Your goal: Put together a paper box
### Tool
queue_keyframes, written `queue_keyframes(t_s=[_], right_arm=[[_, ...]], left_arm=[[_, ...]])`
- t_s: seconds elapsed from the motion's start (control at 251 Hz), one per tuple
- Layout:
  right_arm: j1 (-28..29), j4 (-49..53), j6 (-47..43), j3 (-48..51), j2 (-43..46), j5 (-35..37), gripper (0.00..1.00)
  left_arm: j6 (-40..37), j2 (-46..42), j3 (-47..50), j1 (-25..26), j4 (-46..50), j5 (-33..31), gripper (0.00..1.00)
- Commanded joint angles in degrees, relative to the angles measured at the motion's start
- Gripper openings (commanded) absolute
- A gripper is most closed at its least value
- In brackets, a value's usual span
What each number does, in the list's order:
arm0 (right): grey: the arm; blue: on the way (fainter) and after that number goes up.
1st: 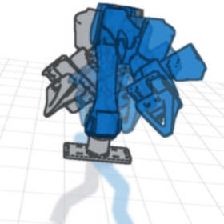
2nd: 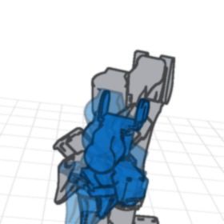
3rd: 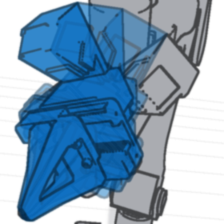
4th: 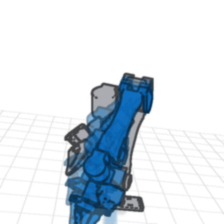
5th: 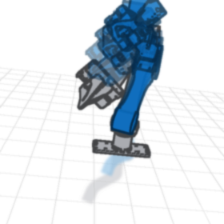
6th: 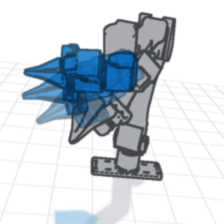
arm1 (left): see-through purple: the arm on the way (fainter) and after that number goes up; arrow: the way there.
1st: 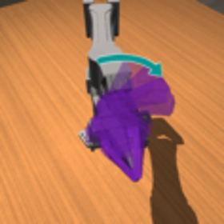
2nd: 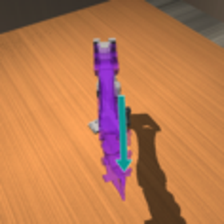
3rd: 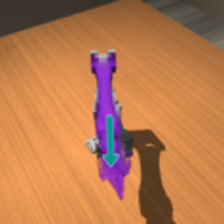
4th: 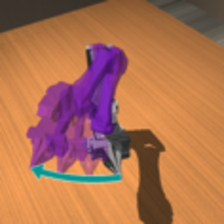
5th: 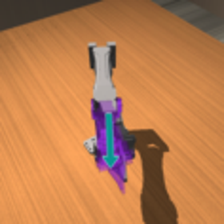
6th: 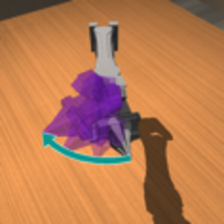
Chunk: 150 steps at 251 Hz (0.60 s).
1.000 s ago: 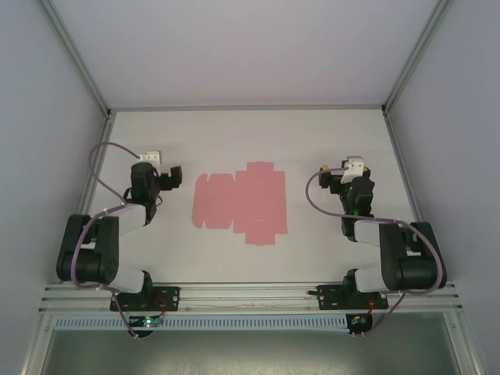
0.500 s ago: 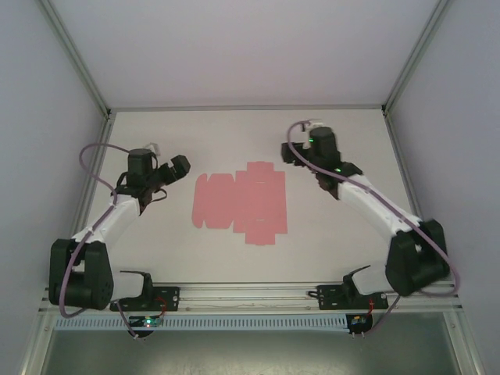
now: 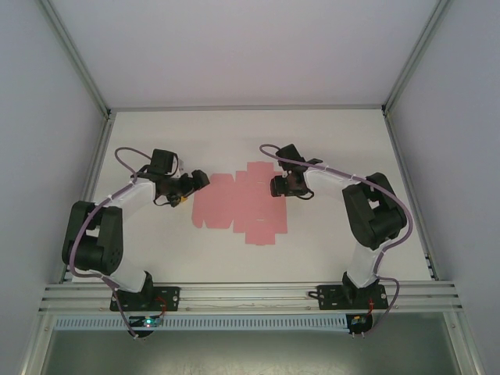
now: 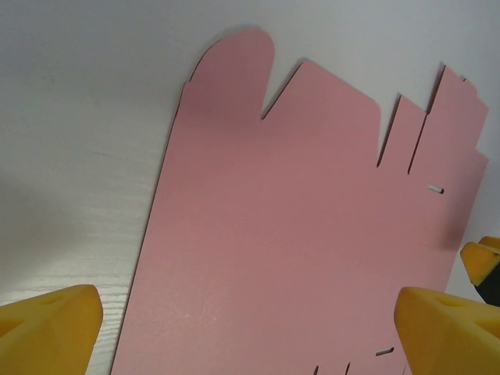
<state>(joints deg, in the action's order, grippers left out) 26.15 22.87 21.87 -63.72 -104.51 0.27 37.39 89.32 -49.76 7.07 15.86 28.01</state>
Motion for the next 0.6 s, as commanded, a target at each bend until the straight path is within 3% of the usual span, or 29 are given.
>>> queue_keyframes(t_s=[0.0, 0.355, 0.595], right_arm=[[0.3, -0.7, 1.5, 1.5, -1.9, -1.0, 0.58], [1.1, -5.6, 2.1, 5.8, -3.6, -6.7, 0.5], [1.1, -10.0, 0.9, 7.6, -4.8, -13.4, 0.48]], left_arm=[[0.1, 2.2, -0.7, 0.6, 1.0, 4.5, 0.96], [-5.9, 7.1, -3.4, 2.2, 3.8, 9.5, 0.89], [-5.5, 9.4, -3.4, 2.5, -1.7, 19.9, 0.82]])
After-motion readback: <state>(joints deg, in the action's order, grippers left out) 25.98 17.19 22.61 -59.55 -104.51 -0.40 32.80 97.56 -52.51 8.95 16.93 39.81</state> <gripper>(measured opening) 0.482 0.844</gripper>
